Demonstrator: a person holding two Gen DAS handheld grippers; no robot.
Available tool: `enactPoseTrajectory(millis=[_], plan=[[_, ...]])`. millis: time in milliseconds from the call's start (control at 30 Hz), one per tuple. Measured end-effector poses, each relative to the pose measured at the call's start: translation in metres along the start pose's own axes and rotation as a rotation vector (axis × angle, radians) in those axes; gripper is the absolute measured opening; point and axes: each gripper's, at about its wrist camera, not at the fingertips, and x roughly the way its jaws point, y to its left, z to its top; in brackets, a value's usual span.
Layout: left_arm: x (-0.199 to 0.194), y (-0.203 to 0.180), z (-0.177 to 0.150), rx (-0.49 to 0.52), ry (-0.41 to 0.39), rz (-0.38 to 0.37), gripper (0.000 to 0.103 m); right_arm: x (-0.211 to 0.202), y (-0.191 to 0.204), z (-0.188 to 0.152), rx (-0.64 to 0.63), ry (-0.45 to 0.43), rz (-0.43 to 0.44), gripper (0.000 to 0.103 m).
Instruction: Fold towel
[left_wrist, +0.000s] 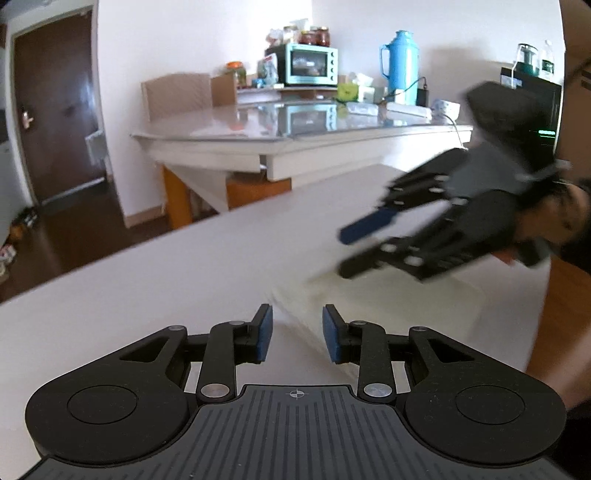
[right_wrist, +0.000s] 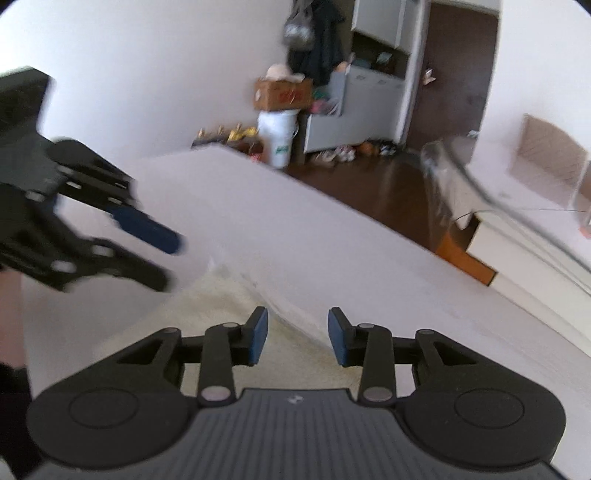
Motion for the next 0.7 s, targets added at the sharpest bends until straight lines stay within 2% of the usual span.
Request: enactPoseTrajectory(millis=[100, 167, 300, 367, 500, 533, 567, 600, 700], plan=[[0.016, -0.003, 0.007, 0.034, 0.0, 0.005, 0.032, -0.019, 0.007, -0.011, 0.06, -0.008, -0.052, 0.034], [0.024, -0.005, 0.009, 0.053, 0.012, 0.024, 0.032, -0.022, 0.005, -0.019, 0.102, 0.002, -0.063, 0.025], [0.04, -0.006, 0.008, 0.07, 0.057, 0.084, 0.035, -0.015, -0.005, -0.032, 0.174, 0.049, -0.064, 0.025], [0.043, -0.008, 0.006, 0.082, 0.062, 0.091, 0.036, -0.011, -0.006, -0.031, 0.176, 0.059, -0.065, 0.025], [0.042, -0.009, 0.005, 0.078, 0.067, 0.092, 0.036, -0.009, -0.005, -0.015, 0.16, 0.019, -0.077, 0.025], [0.041, -0.009, 0.005, 0.077, 0.069, 0.09, 0.036, -0.006, -0.006, -0.012, 0.157, 0.012, -0.076, 0.023], [0.041, -0.009, 0.005, 0.077, 0.071, 0.089, 0.036, -0.002, -0.006, -0.009, 0.151, 0.015, -0.074, 0.014], [0.041, -0.009, 0.005, 0.074, 0.073, 0.087, 0.036, 0.002, -0.006, -0.008, 0.146, 0.021, -0.073, 0.011], [0.041, -0.007, 0.004, 0.064, 0.076, 0.079, 0.036, 0.013, -0.007, -0.008, 0.147, 0.053, -0.084, 0.011]])
